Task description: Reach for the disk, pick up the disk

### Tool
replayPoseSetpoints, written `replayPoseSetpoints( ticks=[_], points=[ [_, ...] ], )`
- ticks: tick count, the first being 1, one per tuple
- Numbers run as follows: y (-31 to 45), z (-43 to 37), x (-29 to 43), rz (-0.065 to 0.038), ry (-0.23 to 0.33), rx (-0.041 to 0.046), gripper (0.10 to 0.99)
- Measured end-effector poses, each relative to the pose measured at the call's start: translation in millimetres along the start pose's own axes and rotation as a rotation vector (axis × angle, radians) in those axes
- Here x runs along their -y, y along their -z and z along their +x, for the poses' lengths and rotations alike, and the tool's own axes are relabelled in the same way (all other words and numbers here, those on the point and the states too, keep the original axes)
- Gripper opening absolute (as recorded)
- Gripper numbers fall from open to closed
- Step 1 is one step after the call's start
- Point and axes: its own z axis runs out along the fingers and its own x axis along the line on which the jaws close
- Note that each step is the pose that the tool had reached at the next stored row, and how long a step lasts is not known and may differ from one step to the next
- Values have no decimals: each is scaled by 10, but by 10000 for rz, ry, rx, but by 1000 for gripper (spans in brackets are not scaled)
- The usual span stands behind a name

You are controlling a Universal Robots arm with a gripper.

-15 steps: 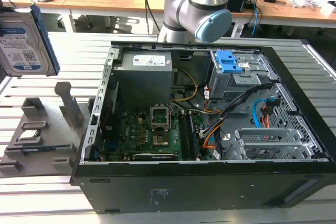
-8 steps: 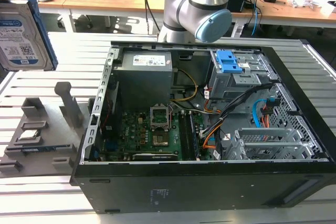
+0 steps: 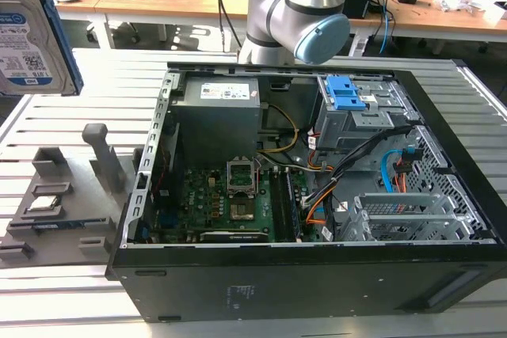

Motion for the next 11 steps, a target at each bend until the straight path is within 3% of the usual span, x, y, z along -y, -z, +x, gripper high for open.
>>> replayPoseSetpoints(
  ticks=[11],
  points=[
    [181,0,-2,-2,0,1,369]
  ],
)
